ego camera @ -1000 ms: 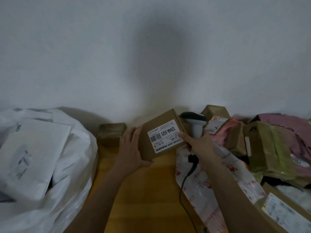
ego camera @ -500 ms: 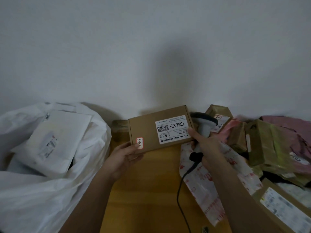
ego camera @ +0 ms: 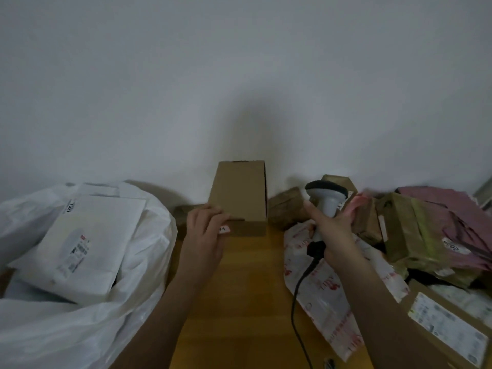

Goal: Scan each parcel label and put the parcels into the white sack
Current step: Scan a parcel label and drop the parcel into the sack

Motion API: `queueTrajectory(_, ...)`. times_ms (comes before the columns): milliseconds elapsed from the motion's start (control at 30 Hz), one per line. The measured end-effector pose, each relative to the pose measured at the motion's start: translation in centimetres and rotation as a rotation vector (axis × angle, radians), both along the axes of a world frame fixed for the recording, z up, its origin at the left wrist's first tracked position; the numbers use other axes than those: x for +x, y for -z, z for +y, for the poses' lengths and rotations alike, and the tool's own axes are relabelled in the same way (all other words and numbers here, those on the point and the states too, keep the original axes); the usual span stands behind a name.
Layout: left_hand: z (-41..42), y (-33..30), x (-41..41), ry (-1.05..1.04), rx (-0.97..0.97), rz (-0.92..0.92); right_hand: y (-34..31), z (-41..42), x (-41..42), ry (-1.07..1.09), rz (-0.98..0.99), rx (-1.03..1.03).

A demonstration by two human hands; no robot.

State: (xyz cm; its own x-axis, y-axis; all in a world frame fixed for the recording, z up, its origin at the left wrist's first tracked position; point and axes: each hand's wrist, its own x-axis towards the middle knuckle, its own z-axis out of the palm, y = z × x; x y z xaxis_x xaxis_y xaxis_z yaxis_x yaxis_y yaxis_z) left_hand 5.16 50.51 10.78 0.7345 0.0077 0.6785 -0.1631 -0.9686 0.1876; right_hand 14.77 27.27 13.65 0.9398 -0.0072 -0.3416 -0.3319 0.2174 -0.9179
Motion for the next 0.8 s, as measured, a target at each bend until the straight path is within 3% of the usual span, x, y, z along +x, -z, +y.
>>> queueTrajectory(100,0.1,0.1,0.0,0.061,0.037,-0.034,-0.5,0.5,-0.6,-0.035,-0.011,-0.059)
queueTrajectory(167,-0.2,-0.3,-0.2,0.069,-0.121,0.067,-1.2,0.5,-0.9,-0.053,-0.038,-0.085)
queueTrajectory(300,-1.4,-1.7,-0.2,-0.219,-0.923,0.264,-3.4,-0.1,-1.2,-0.164,-0.098,-0.122)
queueTrajectory(367,-0.7,-0.8,0.1,-0.339,-1.245,0.298,-5.1,-0.5,-1.5,-0.248,-0.105,-0.141)
queueTrajectory(467,0.3,0.4,0.2,-0.337,-1.624,0.313,-8.0,-1.1,-2.2,-0.39,-0.137,-0.199)
queueTrajectory(800,0.0,0.3,0.5,-0.339,-1.827,0.305,-13.0,-2.4,-5.0,-0.504,-0.189,-0.24)
